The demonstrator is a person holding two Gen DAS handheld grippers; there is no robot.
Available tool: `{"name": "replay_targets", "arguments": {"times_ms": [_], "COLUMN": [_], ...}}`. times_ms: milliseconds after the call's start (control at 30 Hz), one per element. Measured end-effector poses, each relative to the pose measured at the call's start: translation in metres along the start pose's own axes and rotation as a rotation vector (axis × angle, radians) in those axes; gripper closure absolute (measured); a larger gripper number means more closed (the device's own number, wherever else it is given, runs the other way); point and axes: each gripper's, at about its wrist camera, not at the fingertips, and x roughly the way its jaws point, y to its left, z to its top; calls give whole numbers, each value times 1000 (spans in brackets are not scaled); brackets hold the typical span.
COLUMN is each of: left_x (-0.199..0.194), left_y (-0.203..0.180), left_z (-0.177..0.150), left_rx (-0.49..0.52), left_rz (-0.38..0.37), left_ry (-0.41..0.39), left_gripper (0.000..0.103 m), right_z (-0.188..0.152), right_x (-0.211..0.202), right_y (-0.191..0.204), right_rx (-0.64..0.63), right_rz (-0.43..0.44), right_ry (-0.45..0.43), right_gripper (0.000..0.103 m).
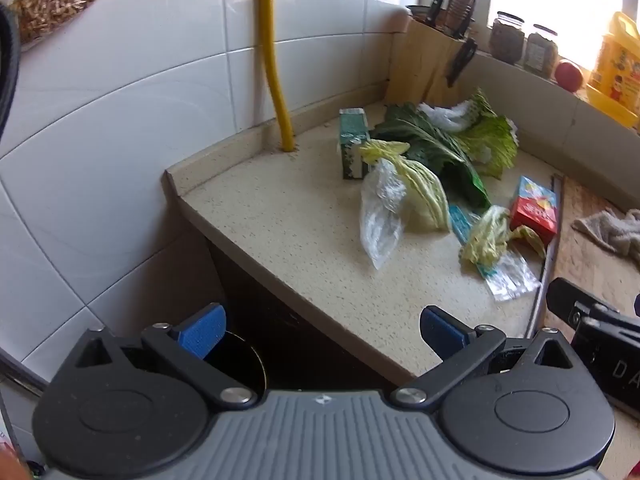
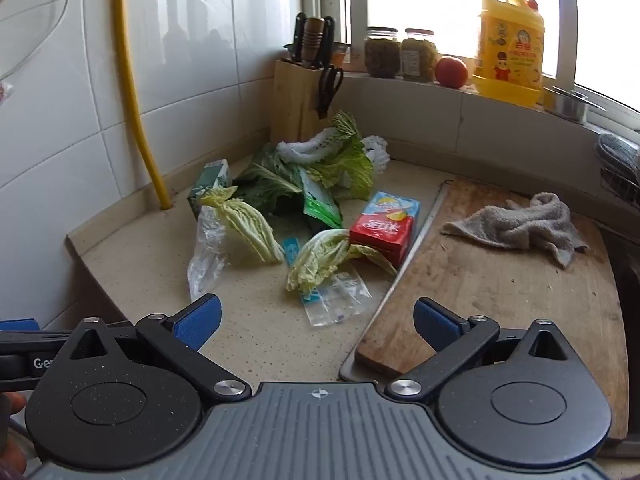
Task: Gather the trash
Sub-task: 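Move both tools toward the pile of cabbage and wrappers on the counter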
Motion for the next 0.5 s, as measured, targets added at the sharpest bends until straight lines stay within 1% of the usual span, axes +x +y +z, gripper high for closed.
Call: {"name": "replay_targets", "arguments": {"times_ms": [200,233,300,333,367,500], "left_x": [9,4,5,5,5,8], "left_y": [4,8,9,10,14,20], "left_z": [0,-6,-7,-8,-9,-12], "left_rx": [-24,-27,-29,-34,-40,-48], "left_rz": [43,51,67,74,69,87], "left_ry": [11,10,12,11,-6,21], "left_gripper": [2,2,2,2,2,2], "right_z": [2,2,1,1,0,-1], "right_x": [10,11,13,14,15,17], "right_y": [10,12,15,17,19,26], "right_rx": [-24,-28,-36,-40,-44,-58], "right_rz": [30,34,44,47,50,65], "right_ry": [18,22,29,33,37,49], "right_gripper": [0,0,0,0,0,0]}}
